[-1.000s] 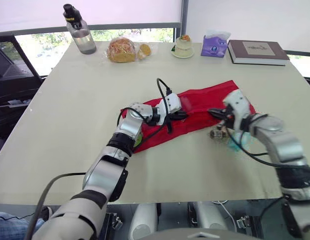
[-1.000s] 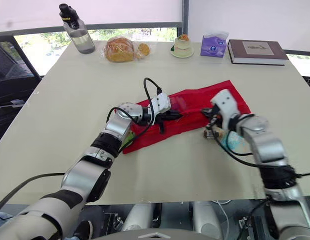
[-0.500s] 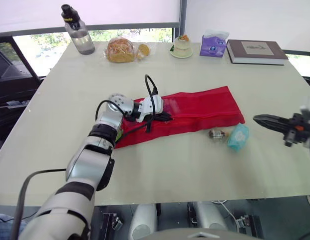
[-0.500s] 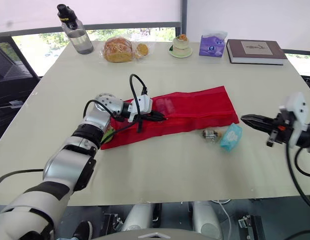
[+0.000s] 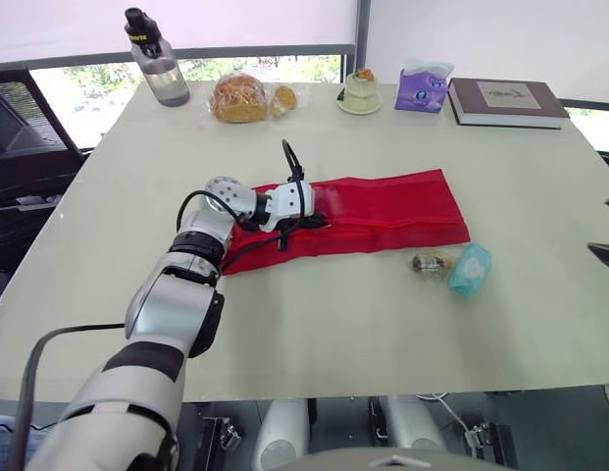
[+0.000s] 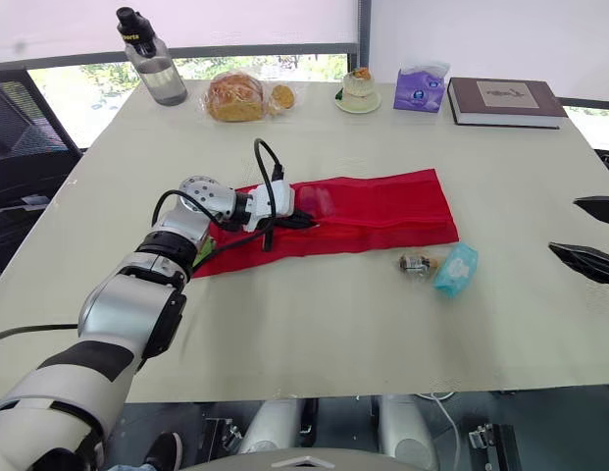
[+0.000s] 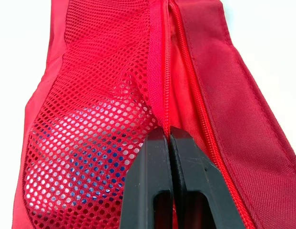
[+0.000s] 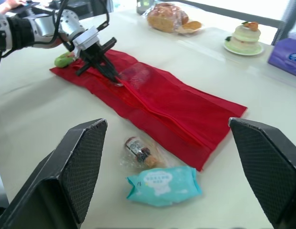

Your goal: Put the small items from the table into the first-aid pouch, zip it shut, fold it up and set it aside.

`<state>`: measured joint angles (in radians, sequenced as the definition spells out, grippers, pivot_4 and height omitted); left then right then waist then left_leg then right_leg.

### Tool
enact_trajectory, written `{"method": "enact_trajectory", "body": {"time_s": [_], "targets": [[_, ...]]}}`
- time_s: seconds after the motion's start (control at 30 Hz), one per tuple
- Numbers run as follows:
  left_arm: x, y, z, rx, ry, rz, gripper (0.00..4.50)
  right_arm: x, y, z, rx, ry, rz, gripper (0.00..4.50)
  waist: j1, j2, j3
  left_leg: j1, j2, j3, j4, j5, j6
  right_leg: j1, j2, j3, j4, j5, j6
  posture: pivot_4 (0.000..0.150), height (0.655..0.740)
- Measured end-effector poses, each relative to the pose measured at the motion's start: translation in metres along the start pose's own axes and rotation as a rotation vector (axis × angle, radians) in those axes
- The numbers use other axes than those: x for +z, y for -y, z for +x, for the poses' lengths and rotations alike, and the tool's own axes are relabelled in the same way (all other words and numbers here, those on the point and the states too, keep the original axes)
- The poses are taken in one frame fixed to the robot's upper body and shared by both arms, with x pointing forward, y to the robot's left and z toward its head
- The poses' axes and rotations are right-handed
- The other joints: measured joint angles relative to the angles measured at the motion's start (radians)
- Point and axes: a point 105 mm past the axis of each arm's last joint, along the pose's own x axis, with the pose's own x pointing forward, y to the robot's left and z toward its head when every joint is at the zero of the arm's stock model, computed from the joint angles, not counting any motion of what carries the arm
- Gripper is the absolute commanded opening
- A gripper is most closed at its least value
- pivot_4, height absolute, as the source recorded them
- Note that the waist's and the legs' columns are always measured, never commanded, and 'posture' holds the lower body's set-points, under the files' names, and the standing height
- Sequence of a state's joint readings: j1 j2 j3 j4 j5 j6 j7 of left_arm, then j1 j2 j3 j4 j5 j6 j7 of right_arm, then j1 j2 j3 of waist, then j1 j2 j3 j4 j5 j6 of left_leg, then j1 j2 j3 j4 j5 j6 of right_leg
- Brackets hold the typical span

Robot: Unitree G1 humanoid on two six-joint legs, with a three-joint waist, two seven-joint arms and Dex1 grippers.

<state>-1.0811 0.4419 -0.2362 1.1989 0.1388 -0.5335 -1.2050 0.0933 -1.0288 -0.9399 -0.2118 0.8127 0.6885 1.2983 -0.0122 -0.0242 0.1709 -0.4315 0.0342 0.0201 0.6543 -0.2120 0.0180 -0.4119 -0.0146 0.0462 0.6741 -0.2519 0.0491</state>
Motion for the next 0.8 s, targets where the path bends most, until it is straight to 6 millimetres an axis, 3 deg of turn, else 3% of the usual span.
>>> {"method": "enact_trajectory", "body": {"time_s": [0.2,0.37,0.5,0.63,0.73,0.8], "targets": [[-0.003,-0.001,0.000,0.017,-0.023,0.002,0.00,0.005,0.002,-0.024,-0.065,-0.048,-0.007,4.45,-0.002,0.000,0.000,0.001,0.000,0.000,0.000,0.000,0.000,0.000,0.000,0.000,0.000,-0.001,0.001,0.150,0.7400],[-0.004,-0.001,0.000,0.016,-0.030,0.003,0.00,-0.001,0.000,-0.020,-0.046,-0.088,0.004,4.45,-0.003,0.000,0.000,0.001,0.001,0.001,0.000,0.000,0.000,0.000,0.001,0.001,0.000,-0.001,0.001,0.150,0.7400],[-0.003,-0.002,0.003,0.025,-0.028,0.003,0.00,-0.023,0.001,0.005,-0.005,-0.176,-0.030,4.45,-0.003,0.000,0.000,0.001,0.001,0.000,0.001,0.000,0.000,0.000,0.000,0.000,0.000,-0.001,0.001,0.150,0.7400],[-0.002,-0.002,0.006,0.032,-0.028,0.010,0.00,-0.055,-0.012,0.046,0.123,-0.240,-0.048,4.45,-0.002,0.000,0.000,0.001,0.000,0.000,0.001,0.000,0.000,0.000,0.000,0.000,0.001,-0.001,0.001,0.150,0.7400],[-0.002,-0.002,0.007,0.032,-0.029,0.011,0.00,-0.060,-0.014,0.064,0.174,-0.247,-0.085,4.45,0.000,0.000,0.000,0.000,0.000,0.000,0.001,0.000,0.000,0.000,0.000,0.000,0.001,0.000,0.001,0.150,0.7400],[0.001,-0.003,0.011,0.036,-0.019,0.007,0.00,-0.060,-0.011,0.093,0.207,-0.185,-0.118,4.45,-0.004,0.000,0.000,0.000,0.000,0.000,0.002,0.000,0.000,0.000,0.000,0.001,0.001,0.000,0.001,0.150,0.7400]]}}
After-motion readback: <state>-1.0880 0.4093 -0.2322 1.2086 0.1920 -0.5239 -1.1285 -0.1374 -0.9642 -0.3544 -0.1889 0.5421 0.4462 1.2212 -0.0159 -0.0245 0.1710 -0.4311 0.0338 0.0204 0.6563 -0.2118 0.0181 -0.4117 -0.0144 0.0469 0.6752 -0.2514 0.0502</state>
